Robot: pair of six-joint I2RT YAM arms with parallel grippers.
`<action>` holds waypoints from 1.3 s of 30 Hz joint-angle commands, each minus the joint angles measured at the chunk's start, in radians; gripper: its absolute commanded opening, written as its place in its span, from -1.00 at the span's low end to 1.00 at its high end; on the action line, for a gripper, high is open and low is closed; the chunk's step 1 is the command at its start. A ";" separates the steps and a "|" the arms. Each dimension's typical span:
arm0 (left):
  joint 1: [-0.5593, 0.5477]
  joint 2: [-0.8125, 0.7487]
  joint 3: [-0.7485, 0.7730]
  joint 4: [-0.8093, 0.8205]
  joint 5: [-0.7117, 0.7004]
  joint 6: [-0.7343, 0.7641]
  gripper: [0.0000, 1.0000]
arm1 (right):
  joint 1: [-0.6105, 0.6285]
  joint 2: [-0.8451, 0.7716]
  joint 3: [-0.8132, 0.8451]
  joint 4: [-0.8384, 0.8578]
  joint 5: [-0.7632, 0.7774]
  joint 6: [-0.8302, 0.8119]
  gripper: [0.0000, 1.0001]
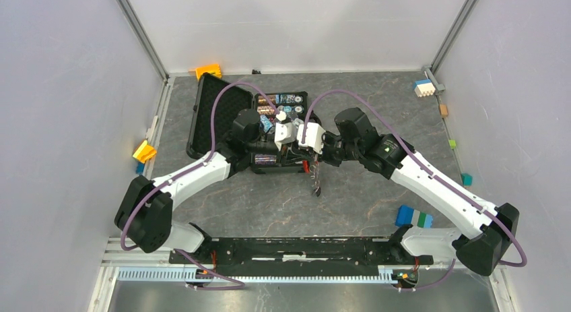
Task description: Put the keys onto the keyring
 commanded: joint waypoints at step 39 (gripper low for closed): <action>-0.006 0.096 0.074 -0.046 0.037 0.058 -0.22 | -0.011 -0.049 -0.011 0.057 -0.017 -0.002 -1.00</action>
